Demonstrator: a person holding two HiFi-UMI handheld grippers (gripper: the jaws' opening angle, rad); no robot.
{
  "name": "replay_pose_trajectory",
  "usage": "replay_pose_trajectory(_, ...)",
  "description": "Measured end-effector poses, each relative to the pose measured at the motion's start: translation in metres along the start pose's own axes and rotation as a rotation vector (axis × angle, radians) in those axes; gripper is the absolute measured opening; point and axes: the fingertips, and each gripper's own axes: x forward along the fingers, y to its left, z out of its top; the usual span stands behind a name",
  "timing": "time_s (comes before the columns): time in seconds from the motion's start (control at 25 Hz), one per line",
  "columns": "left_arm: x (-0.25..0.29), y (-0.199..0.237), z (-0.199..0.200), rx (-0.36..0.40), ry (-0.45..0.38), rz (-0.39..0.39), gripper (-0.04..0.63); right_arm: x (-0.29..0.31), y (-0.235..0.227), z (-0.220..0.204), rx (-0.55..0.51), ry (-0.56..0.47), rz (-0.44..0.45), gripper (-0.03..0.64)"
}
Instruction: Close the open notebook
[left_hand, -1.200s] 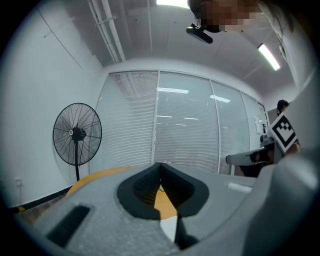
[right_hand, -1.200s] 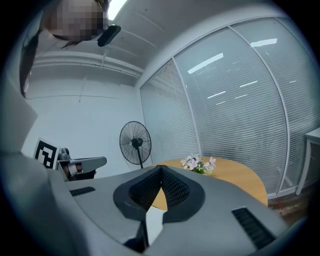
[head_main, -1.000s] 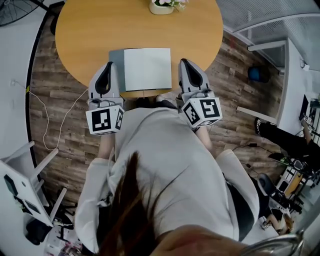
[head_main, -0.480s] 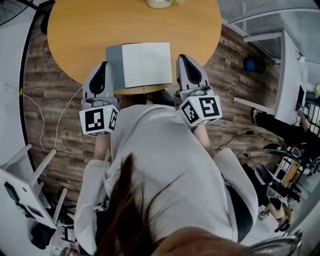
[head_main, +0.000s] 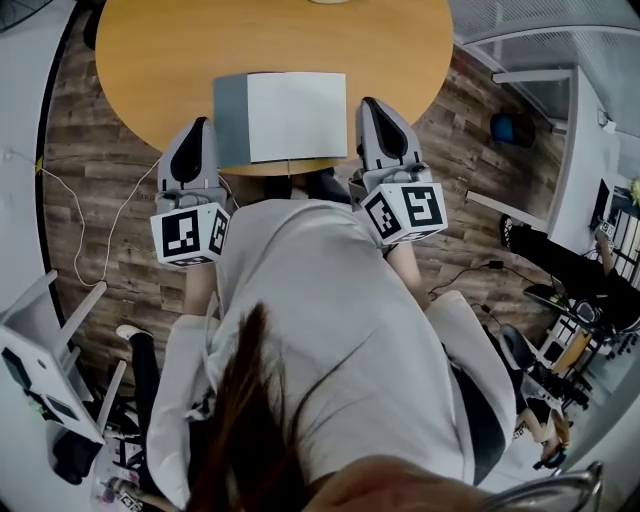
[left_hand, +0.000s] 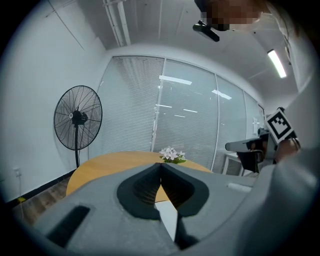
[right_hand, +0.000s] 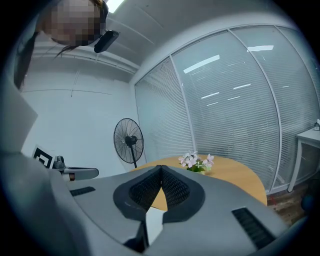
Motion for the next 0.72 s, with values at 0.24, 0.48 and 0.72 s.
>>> replay_pose_trajectory(0.24, -0.006, -0.002, -0.013, -0.024, 0.054, 0.007, 0.017, -0.005, -0.004, -0.002, 0.011, 0.004, 0.011, 0.003)
replay_pose_trajectory(0.48, -0.021, 0.000, -0.059, -0.097, 0.217, -0.003, 0.127, -0.007, 0.001, -0.008, 0.009, 0.026, 0.039, 0.003)
replay_pose_trajectory(0.72, -0.036, 0.008, -0.109, -0.168, 0.332, 0.002, 0.169, -0.007, 0.008, -0.024, 0.012, 0.068, 0.048, 0.003)
